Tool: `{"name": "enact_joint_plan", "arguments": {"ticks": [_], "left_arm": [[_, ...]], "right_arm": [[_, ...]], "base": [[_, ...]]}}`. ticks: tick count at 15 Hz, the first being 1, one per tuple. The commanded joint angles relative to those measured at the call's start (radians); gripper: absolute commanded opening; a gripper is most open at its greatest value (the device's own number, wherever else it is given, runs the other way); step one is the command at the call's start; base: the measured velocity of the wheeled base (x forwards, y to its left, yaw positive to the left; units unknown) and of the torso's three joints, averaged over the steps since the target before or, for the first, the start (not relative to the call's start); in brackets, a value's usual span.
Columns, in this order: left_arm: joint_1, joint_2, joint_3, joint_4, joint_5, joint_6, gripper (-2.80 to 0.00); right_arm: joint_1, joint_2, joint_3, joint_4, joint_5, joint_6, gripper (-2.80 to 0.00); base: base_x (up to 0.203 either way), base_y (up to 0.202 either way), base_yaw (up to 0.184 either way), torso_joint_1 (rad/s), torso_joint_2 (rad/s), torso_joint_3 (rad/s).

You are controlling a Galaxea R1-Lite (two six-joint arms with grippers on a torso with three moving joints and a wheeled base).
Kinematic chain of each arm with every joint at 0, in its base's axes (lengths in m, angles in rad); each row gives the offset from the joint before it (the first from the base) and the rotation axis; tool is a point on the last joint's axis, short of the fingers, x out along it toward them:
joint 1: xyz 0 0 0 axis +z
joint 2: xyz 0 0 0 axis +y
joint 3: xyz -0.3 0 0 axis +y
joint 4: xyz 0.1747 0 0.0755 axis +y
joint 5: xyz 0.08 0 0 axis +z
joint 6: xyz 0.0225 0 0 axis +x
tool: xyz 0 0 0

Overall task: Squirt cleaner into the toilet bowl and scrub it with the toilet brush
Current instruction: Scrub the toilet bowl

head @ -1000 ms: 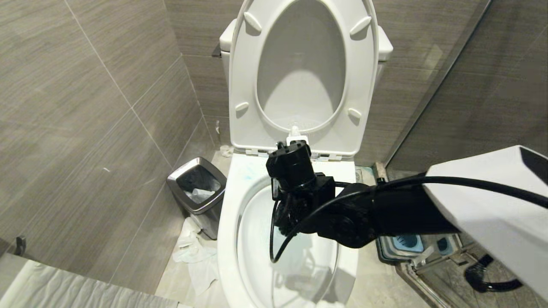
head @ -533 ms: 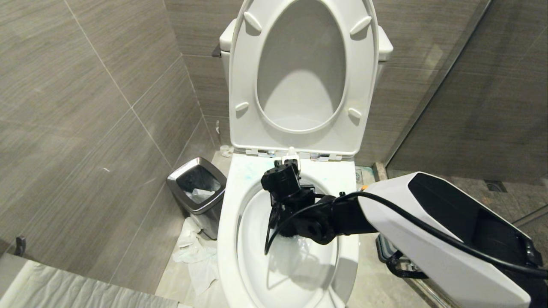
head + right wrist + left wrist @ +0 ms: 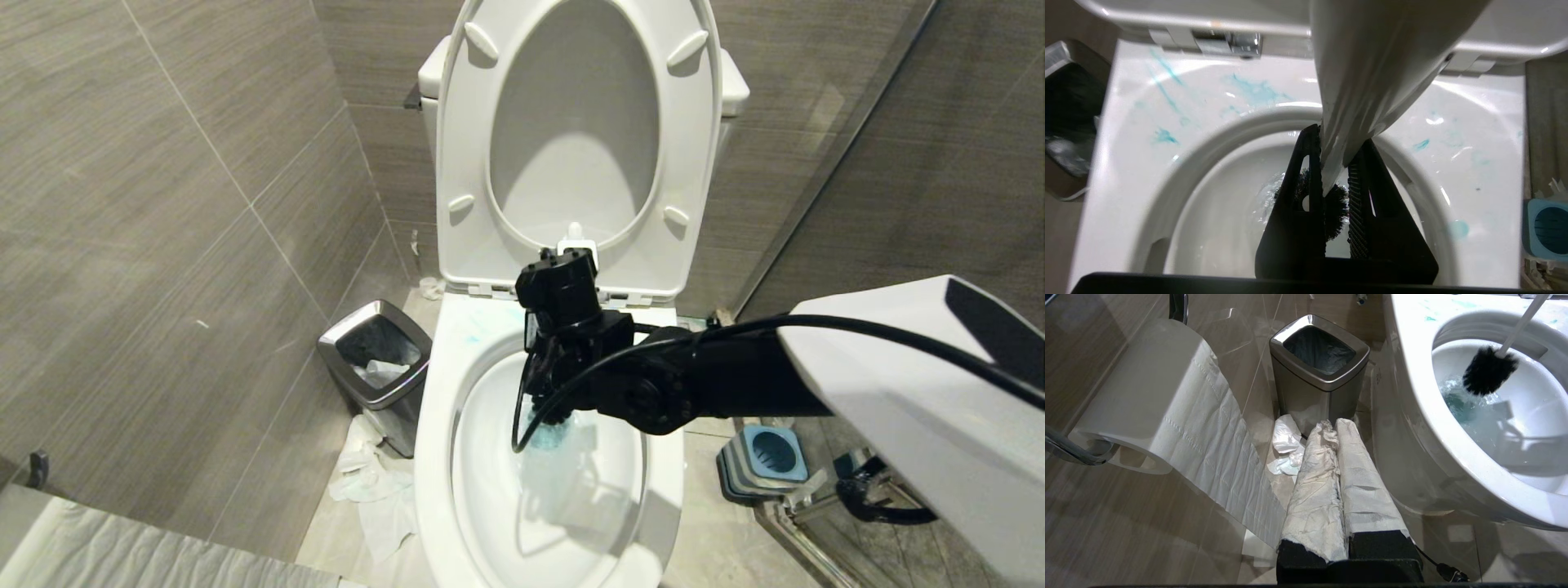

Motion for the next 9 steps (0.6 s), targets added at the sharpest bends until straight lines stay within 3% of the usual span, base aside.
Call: {"name": "enact_joint_plan", "arguments": {"ticks": [1,9], "left_arm": [[0.001,0.001,0.008,0.0,0.0,0.0,-2.8],[-0.001,0.001,0.008,0.0,0.0,0.0,-2.8]], "right_arm": [[0.002,-0.085,0.019,0.002,-0.003,0.005,-2.8],[0.0,0.174,-0.026,-0.061,-0.005,0.008,-2.8]], "base": [[0.0,0.0,0.0,0.0,0.0,0.0],[0.0,0.0,0.0,0.0,0.0,0.0]]}}
